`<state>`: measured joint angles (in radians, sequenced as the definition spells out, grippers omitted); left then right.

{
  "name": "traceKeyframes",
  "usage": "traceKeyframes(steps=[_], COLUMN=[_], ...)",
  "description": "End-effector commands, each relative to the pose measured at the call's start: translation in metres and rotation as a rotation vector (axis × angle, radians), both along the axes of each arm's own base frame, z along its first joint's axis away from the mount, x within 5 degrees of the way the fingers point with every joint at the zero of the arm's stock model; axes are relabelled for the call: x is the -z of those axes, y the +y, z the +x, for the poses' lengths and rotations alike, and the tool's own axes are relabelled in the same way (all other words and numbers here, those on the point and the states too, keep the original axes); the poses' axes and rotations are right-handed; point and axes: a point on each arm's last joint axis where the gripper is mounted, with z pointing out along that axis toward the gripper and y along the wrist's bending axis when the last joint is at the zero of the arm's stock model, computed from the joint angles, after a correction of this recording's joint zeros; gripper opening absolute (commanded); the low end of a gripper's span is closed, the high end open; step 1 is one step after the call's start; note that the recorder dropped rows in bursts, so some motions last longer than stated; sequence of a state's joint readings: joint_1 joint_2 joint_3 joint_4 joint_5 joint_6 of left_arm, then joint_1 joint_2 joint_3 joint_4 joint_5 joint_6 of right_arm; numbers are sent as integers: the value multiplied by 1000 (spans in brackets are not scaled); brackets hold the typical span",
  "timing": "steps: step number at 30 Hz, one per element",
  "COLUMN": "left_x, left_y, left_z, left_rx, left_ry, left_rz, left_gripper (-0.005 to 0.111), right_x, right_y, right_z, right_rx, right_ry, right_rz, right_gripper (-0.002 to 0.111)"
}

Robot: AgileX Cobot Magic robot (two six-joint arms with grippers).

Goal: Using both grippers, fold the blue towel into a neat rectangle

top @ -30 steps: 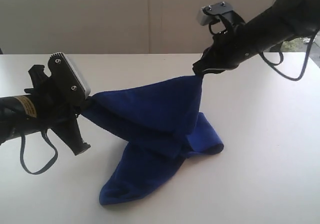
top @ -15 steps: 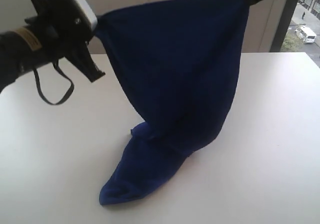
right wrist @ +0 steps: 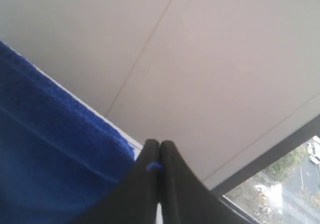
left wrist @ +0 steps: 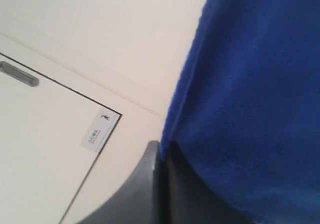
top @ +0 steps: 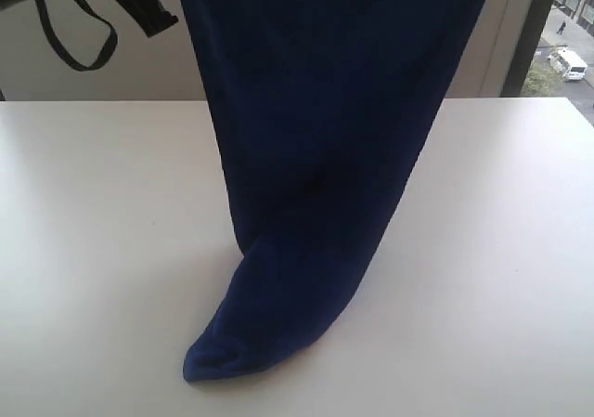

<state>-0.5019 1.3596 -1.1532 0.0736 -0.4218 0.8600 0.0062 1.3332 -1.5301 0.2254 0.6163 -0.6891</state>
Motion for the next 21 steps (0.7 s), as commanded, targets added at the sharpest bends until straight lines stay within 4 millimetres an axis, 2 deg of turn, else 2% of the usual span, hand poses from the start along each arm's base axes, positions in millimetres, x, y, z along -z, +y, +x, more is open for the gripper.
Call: traceKeyframes(steps=[1,4,6,10,14,18,21], left_x=[11,35,64,107,139,152,141], left_y=[3,2,4,11,13,12,13], left_z=[-5,-2,9,35,49,52,48], left_rx=[-4,-2,-22,-78,-108,-109,-108], left_ry=[186,367,532,691,798,846,816], left_rz=[56,154,234,275,293,316,310], left_gripper=[0,0,0,0,0,0,0], right_x=[2,11,29,48,51,56,72], right_y=[-3,-1,0,2,3,8,13], right_z=[-4,-2,6,11,10,10,20], right_rx=[19,8,-5,-13,-24,-52,-94], right_ry=[62,110,200,270,299,351,439], right_rz=[-4,16,27,48,68,119,161], right_gripper=[0,0,0,0,0,0,0])
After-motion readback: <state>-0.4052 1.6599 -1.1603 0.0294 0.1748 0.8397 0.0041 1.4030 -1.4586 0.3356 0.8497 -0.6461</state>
